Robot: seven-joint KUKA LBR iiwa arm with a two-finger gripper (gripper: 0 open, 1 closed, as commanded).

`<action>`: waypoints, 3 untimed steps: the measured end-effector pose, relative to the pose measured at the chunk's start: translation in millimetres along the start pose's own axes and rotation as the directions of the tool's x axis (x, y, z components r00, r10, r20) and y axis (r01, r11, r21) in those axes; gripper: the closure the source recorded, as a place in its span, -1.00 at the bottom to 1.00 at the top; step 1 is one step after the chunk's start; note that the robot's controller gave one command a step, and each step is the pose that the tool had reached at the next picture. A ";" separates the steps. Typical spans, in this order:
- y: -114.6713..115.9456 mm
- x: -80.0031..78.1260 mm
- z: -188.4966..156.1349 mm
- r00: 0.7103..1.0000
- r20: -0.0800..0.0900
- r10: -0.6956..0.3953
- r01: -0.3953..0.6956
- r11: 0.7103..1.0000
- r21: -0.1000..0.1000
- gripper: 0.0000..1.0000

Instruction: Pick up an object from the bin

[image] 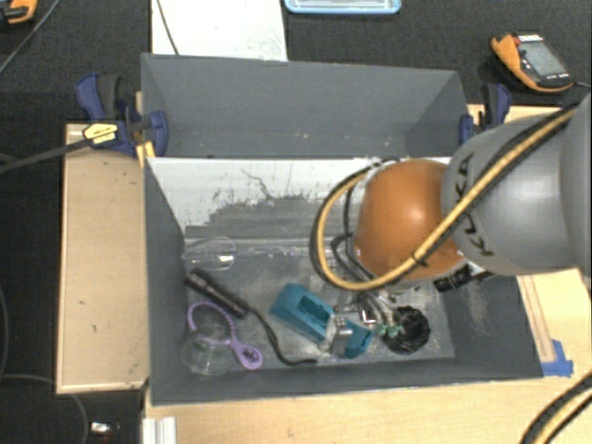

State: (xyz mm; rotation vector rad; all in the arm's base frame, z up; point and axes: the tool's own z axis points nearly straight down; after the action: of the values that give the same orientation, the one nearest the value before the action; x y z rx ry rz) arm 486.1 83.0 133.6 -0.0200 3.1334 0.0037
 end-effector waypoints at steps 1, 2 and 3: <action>-1.3 4.4 3.2 1.000 -0.003 0.007 -0.007 1.000 0.001 -1.00; -9.0 -2.0 59.4 0.972 0.017 0.234 -0.234 0.972 -0.006 -1.00; -18.8 10.3 63.1 0.989 0.006 0.146 -0.146 0.989 -0.002 1.00</action>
Offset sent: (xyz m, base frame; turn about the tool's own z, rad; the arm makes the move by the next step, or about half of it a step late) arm -0.0017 -0.0091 -0.0636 0.2340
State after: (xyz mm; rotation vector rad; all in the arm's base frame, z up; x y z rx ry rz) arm 476.5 64.2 70.3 0.2095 3.1205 0.0070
